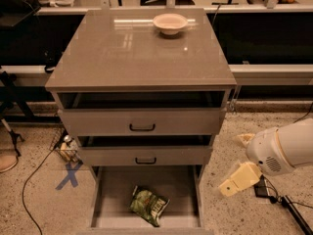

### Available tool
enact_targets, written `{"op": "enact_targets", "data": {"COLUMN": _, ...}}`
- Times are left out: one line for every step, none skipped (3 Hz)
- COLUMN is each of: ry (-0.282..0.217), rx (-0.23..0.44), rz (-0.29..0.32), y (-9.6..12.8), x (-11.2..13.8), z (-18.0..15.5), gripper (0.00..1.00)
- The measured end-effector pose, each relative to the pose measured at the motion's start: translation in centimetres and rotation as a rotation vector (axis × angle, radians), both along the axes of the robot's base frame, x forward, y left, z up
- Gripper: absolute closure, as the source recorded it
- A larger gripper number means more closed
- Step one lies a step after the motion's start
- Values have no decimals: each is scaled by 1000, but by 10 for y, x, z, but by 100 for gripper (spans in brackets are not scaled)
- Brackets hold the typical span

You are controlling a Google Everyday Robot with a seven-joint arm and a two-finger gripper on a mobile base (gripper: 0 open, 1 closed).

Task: Pick green jalapeno chip bag from bottom drawer and place on counter

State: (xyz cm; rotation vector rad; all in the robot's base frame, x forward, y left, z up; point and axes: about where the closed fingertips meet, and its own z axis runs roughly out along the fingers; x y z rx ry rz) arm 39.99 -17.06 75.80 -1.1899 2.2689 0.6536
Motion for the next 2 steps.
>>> {"op": "enact_targets", "data": {"ry": 6, "rx": 12, "rz": -18, "y": 2, "x": 9, "z": -23, "gripper": 0}}
{"op": "enact_targets", "data": {"ry": 19, "rx": 48, "rz": -39, "y": 16, "x": 20, "z": -79, "gripper": 0}}
